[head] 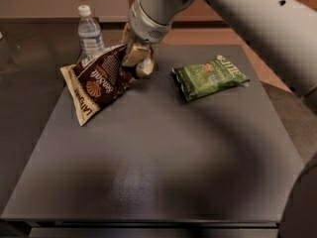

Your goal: Move brown chip bag near blue plastic bottle

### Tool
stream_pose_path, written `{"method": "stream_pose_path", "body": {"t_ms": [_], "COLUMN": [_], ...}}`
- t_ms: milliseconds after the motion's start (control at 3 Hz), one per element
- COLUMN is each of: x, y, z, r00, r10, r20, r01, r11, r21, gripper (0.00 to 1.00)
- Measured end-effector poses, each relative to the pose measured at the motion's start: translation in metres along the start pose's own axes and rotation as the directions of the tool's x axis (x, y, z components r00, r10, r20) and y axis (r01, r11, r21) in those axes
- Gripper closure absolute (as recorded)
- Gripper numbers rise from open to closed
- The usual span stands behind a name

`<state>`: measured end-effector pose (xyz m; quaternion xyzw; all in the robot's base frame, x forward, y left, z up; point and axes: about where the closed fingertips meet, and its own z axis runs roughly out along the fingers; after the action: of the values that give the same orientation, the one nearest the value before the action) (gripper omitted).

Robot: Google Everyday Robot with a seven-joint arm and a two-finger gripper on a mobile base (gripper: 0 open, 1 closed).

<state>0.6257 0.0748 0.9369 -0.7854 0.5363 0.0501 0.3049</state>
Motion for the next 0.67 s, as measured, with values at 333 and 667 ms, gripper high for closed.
{"method": "stream_pose_path", "body": {"t_ms": [333, 667], "x": [0.0137, 0.0129], "y": [-0.0159, -0.0155], "z": [0.0041, 0.0055], "r00": [1.000, 1.000], "r10": [-0.004, -0.004], "r20": [-0.012, -0.011], "r01": [0.004, 0.005], "r11": [0.9998, 0.9998], "r21": [0.021, 0.018], "gripper": [0.82, 0.59]}}
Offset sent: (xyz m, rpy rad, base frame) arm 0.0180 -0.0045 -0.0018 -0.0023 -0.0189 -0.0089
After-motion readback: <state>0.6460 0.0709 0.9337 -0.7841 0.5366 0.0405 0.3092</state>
